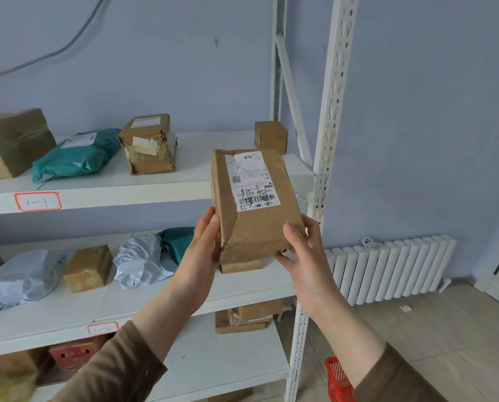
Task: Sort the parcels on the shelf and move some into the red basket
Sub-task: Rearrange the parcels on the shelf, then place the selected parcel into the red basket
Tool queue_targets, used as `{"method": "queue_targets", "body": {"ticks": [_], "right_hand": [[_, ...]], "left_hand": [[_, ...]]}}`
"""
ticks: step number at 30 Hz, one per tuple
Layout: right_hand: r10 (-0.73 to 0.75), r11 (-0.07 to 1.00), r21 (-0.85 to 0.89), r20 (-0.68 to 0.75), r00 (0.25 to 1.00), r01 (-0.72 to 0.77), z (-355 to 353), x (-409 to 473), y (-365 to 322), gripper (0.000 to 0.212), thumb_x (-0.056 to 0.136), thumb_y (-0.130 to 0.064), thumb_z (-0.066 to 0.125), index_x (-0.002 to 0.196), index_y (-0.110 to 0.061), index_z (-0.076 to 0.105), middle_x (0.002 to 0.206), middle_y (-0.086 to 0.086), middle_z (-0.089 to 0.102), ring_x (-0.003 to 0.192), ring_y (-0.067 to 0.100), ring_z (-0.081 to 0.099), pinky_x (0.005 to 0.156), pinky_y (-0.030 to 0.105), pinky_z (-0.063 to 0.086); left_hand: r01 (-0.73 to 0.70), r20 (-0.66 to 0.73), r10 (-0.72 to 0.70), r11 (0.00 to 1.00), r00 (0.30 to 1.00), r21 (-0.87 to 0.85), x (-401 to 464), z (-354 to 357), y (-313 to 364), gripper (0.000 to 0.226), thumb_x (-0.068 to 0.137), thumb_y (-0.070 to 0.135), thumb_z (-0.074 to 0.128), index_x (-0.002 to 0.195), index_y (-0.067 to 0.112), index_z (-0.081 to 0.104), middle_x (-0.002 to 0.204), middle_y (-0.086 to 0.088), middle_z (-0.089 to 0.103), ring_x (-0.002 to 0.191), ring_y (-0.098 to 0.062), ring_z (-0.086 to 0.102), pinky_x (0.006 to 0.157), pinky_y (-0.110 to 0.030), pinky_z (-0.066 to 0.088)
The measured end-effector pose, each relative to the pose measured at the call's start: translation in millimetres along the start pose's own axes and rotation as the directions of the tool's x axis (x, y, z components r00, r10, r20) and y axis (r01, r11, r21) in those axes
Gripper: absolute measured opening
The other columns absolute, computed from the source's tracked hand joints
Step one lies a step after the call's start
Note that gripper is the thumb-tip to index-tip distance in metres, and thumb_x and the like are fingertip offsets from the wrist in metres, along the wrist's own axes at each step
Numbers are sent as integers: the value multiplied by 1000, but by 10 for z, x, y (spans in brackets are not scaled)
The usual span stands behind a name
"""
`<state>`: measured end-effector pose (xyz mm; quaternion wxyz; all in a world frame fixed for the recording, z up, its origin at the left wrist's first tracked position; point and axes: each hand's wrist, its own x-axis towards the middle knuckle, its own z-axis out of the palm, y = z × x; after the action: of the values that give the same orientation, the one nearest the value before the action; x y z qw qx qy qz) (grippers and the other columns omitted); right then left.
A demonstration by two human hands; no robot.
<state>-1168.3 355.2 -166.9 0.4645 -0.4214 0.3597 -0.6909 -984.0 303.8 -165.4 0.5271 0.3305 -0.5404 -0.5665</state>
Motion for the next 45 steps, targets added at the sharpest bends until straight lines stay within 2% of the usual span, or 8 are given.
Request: {"method": "queue_targets", "body": {"ticks": [7, 13, 22, 27, 33, 38, 41, 45], "right_hand": [[22, 1000, -11, -120, 993, -24, 232, 576, -345, 44, 95, -44, 68, 131, -23, 52, 122, 1, 71, 117, 19, 67, 102, 40, 55], [20, 984, -175, -70, 997, -32, 552, 1574, -472, 53, 83, -68, 69, 121, -34, 54, 133, -9, 64, 128, 14, 57, 119, 46, 37], [108, 941, -324, 12, 994, -99, 988, 3088, -179, 34, 91, -57, 65, 106, -27, 62, 125, -2, 68, 122, 22, 61, 113, 47, 44], [188, 913, -363, -32, 982, -186, 1090, 3566, 24, 60, 95, -60, 57, 140, -21, 57, 136, -1, 63, 129, 23, 56, 116, 45, 41], [49, 919, -388, -50, 998, -65, 998, 3613, -28, 56, 100, -48, 59, 145, -16, 51, 147, -1, 53, 138, 19, 48, 106, 34, 35], [-352, 848, -473, -170, 920, 237, 635, 3784, -251, 40, 100, -34, 61, 137, -19, 56, 136, -3, 59, 127, 14, 55, 109, 33, 44], [-362, 841, -496, -219, 906, 216, 377, 4009, -344, 42, 103, -33, 55, 143, -21, 51, 144, -2, 53, 135, 17, 49, 113, 34, 40], [-217, 894, -443, -288, 933, 71, 69, 4286, -329, 46, 106, -35, 47, 151, -25, 42, 152, -2, 49, 136, 21, 50, 115, 41, 43]], "left_hand": [[-54, -83, 69, 985, 994, 163, 525, 149, 440, 49, 107, 54, 42, 147, 26, 40, 125, 6, 62, 110, -2, 61, 82, -12, 51], [-109, -5, 112, 976, 994, 187, 1388, -45, 837, 90, 78, 89, 56, 149, 33, 49, 146, 10, 62, 140, -14, 53, 123, -47, 30], [8, -211, 15, 994, 977, 107, 2653, -468, 907, 64, 89, 54, 61, 140, 15, 58, 126, -4, 73, 118, -21, 68, 115, -46, 46], [81, -275, -52, 992, 960, 97, 3070, -532, 823, 41, 103, 43, 56, 132, 14, 61, 109, -1, 72, 110, -22, 68, 109, -43, 51], [42, -340, 74, 946, 937, 322, 3243, -609, 800, 74, 93, 62, 53, 156, 28, 38, 153, 1, 50, 137, -22, 49, 108, -40, 40], [-419, -94, 569, 698, 817, 581, 3167, -180, 976, 65, 106, 52, 47, 164, 32, 24, 173, 11, 18, 160, -11, 12, 130, -41, 15], [-507, 67, 590, 623, 804, 596, 3298, 248, 984, 62, 108, 51, 44, 163, 29, 27, 173, 9, 21, 160, -13, 16, 127, -37, 18], [-367, 98, 370, 786, 924, 497, 3620, 784, 829, 60, 110, 45, 41, 164, 24, 26, 171, 4, 26, 157, -15, 24, 121, -31, 24]]}}
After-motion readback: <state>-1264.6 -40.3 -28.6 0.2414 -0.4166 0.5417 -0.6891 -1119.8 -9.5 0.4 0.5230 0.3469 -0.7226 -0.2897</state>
